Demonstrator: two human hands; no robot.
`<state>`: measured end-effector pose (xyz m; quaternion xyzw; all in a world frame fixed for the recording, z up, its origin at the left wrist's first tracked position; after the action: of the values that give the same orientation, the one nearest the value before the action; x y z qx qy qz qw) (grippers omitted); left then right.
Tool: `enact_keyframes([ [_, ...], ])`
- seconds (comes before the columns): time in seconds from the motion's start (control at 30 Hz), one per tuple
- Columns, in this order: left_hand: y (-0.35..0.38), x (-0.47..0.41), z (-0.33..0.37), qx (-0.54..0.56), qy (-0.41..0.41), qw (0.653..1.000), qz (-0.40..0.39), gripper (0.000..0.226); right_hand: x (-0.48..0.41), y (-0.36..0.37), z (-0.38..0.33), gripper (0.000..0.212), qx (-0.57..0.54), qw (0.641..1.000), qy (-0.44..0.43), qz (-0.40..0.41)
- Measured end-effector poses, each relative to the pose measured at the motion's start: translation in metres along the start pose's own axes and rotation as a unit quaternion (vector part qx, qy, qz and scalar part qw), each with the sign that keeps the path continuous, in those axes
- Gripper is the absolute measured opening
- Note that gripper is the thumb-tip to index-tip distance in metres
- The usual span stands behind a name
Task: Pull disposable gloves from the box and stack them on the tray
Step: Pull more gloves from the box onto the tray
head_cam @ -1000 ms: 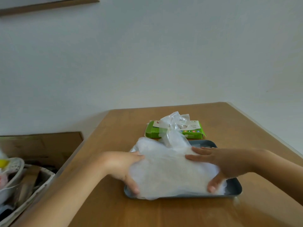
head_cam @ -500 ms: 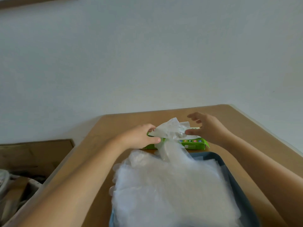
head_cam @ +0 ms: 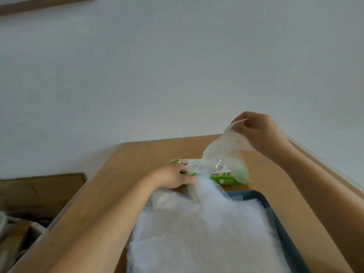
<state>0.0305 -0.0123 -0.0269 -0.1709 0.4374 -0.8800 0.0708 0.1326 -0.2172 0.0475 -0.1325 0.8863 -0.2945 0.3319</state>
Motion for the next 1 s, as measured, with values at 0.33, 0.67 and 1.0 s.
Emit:
enact_keyframes([
  [0.33,-0.04,0.081,0.085,0.362,0.221,0.904,0.052,0.066,0.033,-0.049,-0.085,0.018,0.205,0.968,-0.13,-0.06],
  [0.67,-0.044,0.123,0.1,0.298,0.205,0.923,0.131,0.015,0.057,-0.099,-0.138,0.015,0.177,0.973,-0.133,-0.071],
  [1.0,-0.052,0.168,0.052,0.441,0.143,0.885,0.041,0.023,0.093,-0.076,-0.108,0.034,-0.034,0.987,0.098,-0.123],
])
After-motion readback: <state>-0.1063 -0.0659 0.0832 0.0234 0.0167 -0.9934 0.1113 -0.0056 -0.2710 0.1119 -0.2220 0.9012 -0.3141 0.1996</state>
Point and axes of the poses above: each hand's wrist, its own x-axis away from the middle knuckle, its own y-axis out of the palm, z = x × y, the point moved 3 cm from there along -x, towards the middle knuckle, and after that the axes turned 14 degrees about x, right-handed, at the moved point
